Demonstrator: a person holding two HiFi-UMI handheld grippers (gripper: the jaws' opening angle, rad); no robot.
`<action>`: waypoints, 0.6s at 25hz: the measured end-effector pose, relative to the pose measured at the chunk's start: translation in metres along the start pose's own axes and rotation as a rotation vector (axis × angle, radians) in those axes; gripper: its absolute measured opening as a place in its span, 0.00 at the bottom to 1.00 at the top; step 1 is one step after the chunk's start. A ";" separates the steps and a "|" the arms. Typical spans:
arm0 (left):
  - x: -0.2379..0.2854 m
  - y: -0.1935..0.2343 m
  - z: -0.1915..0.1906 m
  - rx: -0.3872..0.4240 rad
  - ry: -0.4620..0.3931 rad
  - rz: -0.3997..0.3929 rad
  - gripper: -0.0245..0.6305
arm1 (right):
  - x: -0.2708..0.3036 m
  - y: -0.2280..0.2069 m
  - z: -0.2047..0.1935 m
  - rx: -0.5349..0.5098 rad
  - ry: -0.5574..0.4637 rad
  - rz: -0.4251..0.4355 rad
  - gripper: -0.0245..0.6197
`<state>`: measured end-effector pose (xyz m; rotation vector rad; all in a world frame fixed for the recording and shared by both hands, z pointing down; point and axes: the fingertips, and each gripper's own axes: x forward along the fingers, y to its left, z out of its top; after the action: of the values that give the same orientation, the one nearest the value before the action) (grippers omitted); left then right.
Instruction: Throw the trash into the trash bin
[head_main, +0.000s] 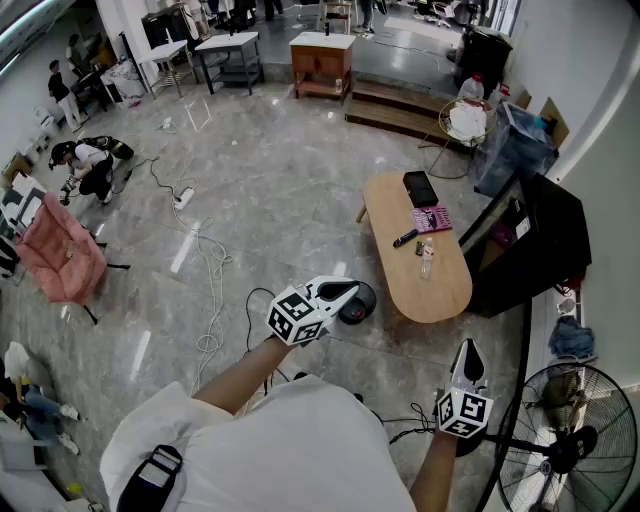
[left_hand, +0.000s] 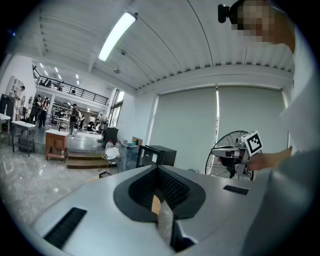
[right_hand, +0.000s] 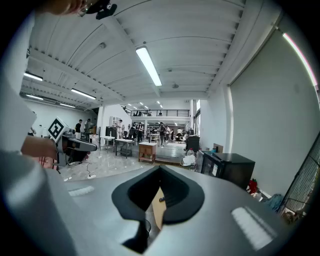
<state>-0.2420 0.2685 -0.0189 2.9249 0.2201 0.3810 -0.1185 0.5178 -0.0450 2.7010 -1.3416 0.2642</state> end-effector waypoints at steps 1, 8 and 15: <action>0.001 0.000 0.000 0.000 0.000 0.000 0.05 | 0.001 -0.001 0.000 0.002 -0.001 -0.001 0.05; 0.009 -0.004 0.000 0.000 -0.004 0.003 0.05 | 0.003 -0.010 -0.004 0.005 -0.002 0.013 0.05; 0.015 -0.017 -0.005 -0.002 0.001 0.016 0.05 | -0.004 -0.025 -0.009 0.015 0.000 0.015 0.05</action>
<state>-0.2314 0.2883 -0.0140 2.9264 0.1961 0.3856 -0.1019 0.5371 -0.0372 2.7040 -1.3661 0.2763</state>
